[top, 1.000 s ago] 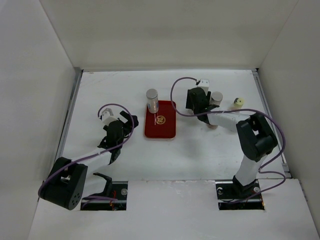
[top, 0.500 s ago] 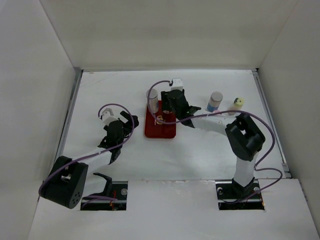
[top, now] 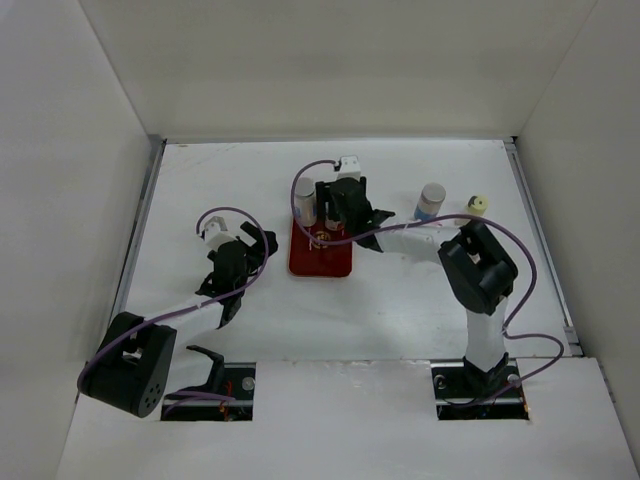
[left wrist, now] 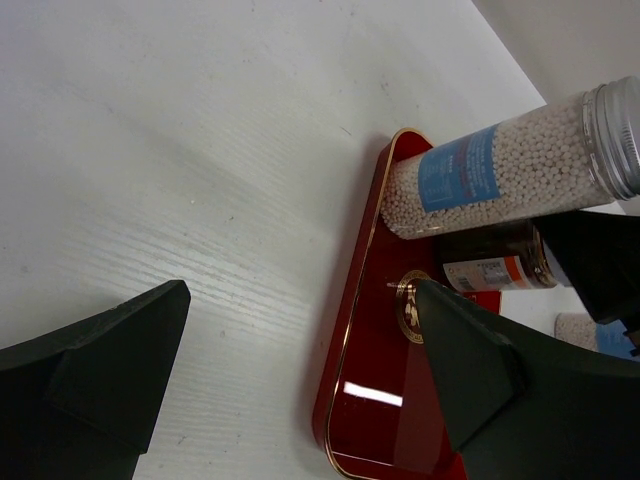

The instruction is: Organize the condiment bottles

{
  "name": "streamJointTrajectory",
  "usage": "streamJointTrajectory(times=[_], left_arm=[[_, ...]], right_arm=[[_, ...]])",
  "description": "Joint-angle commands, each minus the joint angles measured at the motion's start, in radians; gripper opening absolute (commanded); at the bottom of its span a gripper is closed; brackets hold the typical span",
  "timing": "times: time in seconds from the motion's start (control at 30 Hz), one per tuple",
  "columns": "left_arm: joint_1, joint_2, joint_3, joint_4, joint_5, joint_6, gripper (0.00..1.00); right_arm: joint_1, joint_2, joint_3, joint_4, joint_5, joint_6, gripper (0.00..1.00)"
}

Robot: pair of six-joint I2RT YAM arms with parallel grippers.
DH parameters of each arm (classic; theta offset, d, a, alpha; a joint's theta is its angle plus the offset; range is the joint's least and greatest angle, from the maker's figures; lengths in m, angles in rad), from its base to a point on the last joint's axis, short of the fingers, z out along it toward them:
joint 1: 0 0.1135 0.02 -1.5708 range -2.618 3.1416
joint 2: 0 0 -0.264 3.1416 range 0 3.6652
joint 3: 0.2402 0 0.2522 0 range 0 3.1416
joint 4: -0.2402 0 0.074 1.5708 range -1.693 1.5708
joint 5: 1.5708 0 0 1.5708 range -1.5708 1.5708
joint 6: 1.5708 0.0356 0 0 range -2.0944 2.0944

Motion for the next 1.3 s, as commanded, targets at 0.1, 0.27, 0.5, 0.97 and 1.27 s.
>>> streamJointTrajectory(times=[0.1, 0.27, 0.5, 0.97, 1.27], left_arm=[[0.006, -0.024, -0.006, 0.048, 0.005, -0.009, 1.0], [0.014, -0.034, -0.01, 0.047, 0.008, -0.009, 1.0], [0.0, -0.019, -0.003, 0.05, 0.011, -0.011, 1.0], [-0.008, -0.008, 0.002, 0.052, 0.001, -0.009, 1.0], [-0.008, -0.012, 0.0, 0.053, -0.006, -0.009, 1.0]], right_arm=[[-0.003, -0.21, -0.021, 0.054, 0.014, 0.009, 0.84], [-0.078, -0.406, -0.17, 0.029, 0.06, 0.022, 0.84], [-0.275, -0.548, -0.319, -0.009, 0.218, 0.011, 0.94], [-0.417, -0.394, -0.284, -0.074, 0.136, 0.06, 0.92], [-0.375, -0.492, -0.316, 0.079, 0.133, 0.026, 0.52]])
